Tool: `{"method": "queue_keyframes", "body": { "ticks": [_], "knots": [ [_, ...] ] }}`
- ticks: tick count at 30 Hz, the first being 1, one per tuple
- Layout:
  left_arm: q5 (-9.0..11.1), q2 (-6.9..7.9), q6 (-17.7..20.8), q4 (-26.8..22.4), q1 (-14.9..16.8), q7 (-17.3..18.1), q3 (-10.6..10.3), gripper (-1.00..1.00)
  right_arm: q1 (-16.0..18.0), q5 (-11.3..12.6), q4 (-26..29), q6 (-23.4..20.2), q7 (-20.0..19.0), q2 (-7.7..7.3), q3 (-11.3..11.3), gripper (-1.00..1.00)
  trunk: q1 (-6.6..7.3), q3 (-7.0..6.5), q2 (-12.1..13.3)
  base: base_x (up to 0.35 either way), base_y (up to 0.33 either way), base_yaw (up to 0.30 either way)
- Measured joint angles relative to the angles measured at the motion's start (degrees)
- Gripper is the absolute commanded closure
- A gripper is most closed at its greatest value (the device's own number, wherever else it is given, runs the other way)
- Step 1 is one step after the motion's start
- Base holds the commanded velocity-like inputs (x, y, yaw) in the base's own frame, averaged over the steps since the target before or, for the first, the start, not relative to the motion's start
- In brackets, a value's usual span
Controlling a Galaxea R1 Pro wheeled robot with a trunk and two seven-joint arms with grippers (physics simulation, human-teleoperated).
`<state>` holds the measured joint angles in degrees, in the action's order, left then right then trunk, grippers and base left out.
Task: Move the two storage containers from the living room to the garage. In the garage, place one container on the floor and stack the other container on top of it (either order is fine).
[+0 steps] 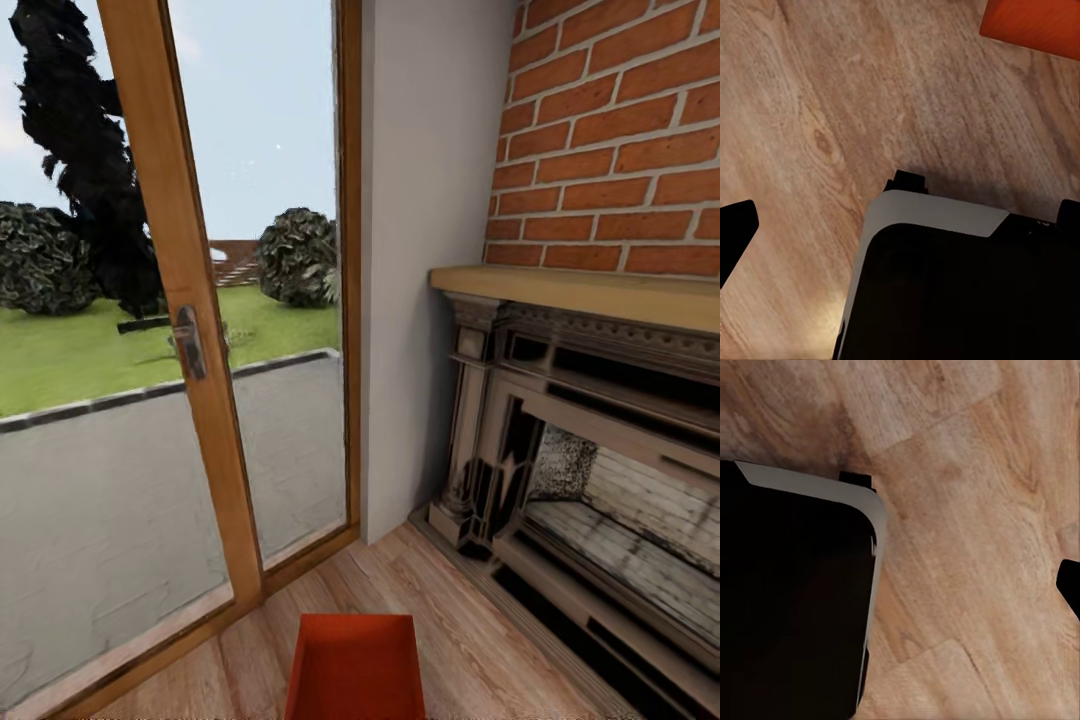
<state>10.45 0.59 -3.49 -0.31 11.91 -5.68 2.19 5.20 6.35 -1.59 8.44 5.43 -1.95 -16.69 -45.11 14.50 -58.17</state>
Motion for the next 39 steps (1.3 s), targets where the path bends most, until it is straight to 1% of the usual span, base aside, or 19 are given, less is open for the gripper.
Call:
{"method": "queue_keyframes", "body": {
  "ticks": [8, 20, 39],
  "knots": [
    [0.00, -0.05, 0.00, 0.00, 0.00, 0.00, 0.00, -1.00, 0.00, -0.11, -0.01, -0.08, -0.75, -0.10, -0.04, -1.00, 0.00, 0.73, 0.00, 0.000, 0.000, 0.000],
    [0.00, -0.05, 0.00, 0.00, 0.00, 0.00, -0.01, -1.00, 0.00, -0.15, -0.08, -0.18, -3.18, -0.34, -0.13, -1.00, 0.00, 1.84, 0.00, 0.000, 0.000, 0.000],
    [0.00, -0.05, 0.00, 0.00, 0.00, 0.00, -0.03, -1.00, 0.00, -0.09, -0.06, -0.18, -3.42, -0.47, -0.17, -1.00, 0.00, 3.58, 0.00, 0.000, 0.000, 0.000]
  ]
}}
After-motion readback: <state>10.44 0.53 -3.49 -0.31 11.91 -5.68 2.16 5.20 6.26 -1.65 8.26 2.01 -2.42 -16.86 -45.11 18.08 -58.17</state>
